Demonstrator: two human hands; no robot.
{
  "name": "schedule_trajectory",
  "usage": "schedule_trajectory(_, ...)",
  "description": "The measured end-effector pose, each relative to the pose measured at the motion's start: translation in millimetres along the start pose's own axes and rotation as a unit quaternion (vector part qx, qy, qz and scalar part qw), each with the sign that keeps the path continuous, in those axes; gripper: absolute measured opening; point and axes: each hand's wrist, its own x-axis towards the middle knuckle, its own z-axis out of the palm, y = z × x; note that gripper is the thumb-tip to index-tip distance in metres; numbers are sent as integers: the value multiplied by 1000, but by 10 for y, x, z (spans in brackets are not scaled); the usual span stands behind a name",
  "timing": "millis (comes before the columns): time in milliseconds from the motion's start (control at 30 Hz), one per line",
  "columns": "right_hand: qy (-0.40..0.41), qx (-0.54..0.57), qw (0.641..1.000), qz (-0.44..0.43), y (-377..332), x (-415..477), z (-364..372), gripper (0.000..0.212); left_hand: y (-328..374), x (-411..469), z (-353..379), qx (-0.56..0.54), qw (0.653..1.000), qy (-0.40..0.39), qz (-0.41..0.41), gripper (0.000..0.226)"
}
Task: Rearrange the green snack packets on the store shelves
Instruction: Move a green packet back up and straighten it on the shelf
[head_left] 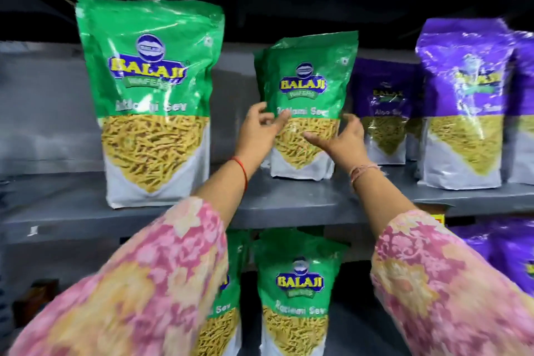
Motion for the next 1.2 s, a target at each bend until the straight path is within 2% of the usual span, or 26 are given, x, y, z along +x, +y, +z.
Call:
schedule_trajectory(67, -73, 12, 994, 81, 155, 199, -75, 107, -208, 225, 180, -29, 995, -16, -98, 65)
schedule_trajectory(133, -146, -11, 982, 122, 297, 299, -87, 112, -425, 365, 284, -15, 980, -20, -198, 74)
schedule_trajectory(200, -193, 7, 972, 131, 384, 335, -36, 105, -572, 420, 341, -45, 966, -49, -249, 68)
schedule_trajectory(267, -226, 69, 964, 121, 399, 345, 28, 86, -595, 408, 370, -96, 957, -67, -265, 57)
schedule_trajectory(333, -255, 137, 951, 105, 374, 315, 79, 62, -551, 336, 308, -85, 951, -105, -277, 39)
schedule_trajectory(400, -264, 198, 938, 110, 357, 269, 42, 43, -505, 282, 182, -8, 946, -161, -282, 24)
schedule_trajectory(500, -310, 239, 913, 114, 332, 208, -168, 15, -383, 195, 12, 60, 940, -197, -273, 47)
schedule_trajectory(567, -326, 220, 914, 95, 289, 175, -324, 15, -275, 121, -38, 66, 945, -211, -241, 57)
schedule_trajectory(667, -321, 213, 920, 78, 190, 88, -499, 35, -165, 15, -75, 41, 959, -208, -188, 70)
schedule_trajectory(767, -314, 206, 923, 80, 125, 2, -594, 49, -79, -91, -75, -22, 960, -219, -173, 74)
schedule_trajectory(833, -306, 190, 929, 80, 124, -63, -607, 45, -48, -166, -85, -27, 957, -230, -172, 68)
schedule_trajectory(900, -300, 181, 933, 81, 156, -134, -587, 26, -62, -207, -98, -23, 954, -233, -185, 63)
schedule_trajectory(967, -301, 185, 931, 87, 210, -180, -555, 17, -72, -234, -109, -27, 951, -234, -200, 58)
schedule_trajectory(1200, -290, 194, 933, 91, 302, -229, -509, 19, -155, -238, -131, -51, 941, -257, -215, 49)
